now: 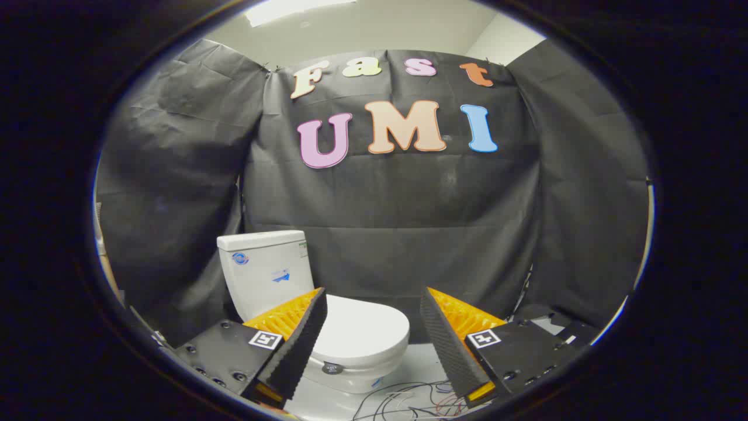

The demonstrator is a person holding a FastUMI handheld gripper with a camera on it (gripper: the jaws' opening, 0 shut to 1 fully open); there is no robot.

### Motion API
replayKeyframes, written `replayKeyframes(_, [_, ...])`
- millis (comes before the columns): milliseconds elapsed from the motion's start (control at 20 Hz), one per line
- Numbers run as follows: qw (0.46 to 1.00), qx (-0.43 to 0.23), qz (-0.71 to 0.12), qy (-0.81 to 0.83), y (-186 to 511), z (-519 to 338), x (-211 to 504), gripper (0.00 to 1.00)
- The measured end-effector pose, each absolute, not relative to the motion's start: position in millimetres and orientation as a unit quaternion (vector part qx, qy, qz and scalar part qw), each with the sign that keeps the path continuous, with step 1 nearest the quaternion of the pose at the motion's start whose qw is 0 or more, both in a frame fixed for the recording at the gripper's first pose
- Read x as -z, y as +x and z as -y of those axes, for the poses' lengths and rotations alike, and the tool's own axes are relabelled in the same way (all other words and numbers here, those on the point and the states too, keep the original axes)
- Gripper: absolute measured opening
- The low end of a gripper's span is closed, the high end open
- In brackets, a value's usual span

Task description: Open the toilet lid.

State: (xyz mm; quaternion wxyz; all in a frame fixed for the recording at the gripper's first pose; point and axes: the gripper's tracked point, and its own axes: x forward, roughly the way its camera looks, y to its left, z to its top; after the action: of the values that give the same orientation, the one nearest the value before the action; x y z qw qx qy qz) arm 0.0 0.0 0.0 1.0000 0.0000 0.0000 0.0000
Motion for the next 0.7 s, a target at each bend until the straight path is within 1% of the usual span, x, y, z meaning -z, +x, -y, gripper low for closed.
replayKeyframes(700, [1.000, 0.001, 0.000, 0.001, 0.2, -0.3, -0.3, 0.99])
